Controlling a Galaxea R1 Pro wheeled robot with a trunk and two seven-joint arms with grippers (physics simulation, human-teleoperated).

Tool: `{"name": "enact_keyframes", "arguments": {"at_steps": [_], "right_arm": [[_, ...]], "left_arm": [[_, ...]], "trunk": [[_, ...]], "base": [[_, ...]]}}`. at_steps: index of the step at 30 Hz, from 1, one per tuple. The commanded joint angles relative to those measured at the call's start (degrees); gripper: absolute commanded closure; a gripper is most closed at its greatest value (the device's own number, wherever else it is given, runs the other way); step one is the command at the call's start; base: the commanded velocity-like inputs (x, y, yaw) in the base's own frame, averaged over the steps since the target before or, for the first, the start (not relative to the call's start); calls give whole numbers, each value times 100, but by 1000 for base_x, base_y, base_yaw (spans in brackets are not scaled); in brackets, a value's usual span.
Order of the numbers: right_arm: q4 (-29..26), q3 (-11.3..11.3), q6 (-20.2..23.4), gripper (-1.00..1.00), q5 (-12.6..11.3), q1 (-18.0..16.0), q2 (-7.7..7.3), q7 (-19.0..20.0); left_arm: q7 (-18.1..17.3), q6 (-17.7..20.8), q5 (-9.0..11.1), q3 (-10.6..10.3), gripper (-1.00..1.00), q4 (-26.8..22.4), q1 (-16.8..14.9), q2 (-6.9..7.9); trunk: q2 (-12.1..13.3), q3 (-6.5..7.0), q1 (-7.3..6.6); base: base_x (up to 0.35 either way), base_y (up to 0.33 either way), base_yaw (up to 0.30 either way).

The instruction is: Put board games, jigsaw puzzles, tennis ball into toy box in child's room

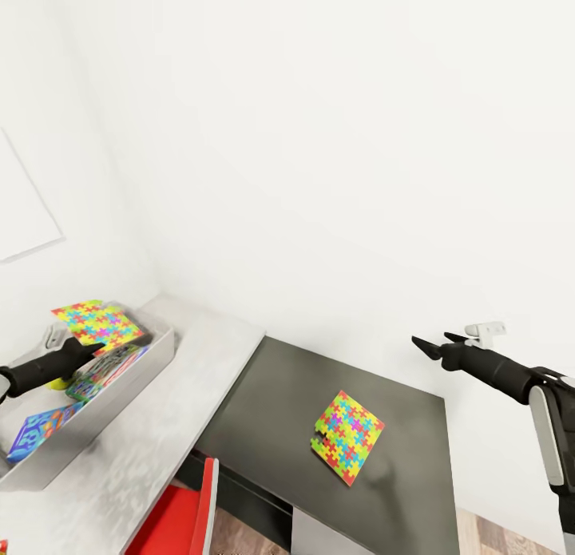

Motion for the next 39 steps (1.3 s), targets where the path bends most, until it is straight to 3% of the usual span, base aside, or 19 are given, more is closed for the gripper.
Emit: {"name": "enact_keyframes", "arguments": {"at_steps": [1,6,8,19,25,32,39], "right_arm": [[-3,-6,47,-100,-29,-6,-3,8],[-3,-4,48,-100,-29,-6,0,9],[-3,4,48,-100,-29,-6,-1,14],[-3,11,48,-100,-29,-6,-2,16],[-3,12,48,-100,-29,-6,3,16],[-3,12,48,-100,-29,-13,-1,16],[-3,12,48,-100,-29,-14,-4,16]], "left_arm": [[-3,26,-44,22,100,6,-9,28],[66,-54,-349,27,100,31,-20,148],[225,-135,-371,30,100,46,-48,153],[516,-218,-351,73,100,104,-210,155],[864,-328,-315,100,100,199,-499,142],[970,-359,-299,151,100,336,-754,108],[1041,-363,-281,159,100,416,-806,81]], "trunk": [[-9,-17,2],[-9,-60,2],[-9,-78,2],[-9,-178,2],[-9,-233,2],[-9,-297,2],[-9,-361,2]], "base": [[0,0,0],[0,0,0],[0,0,0],[0,0,0],[0,0,0],[0,0,0],[0,0,0]]}}
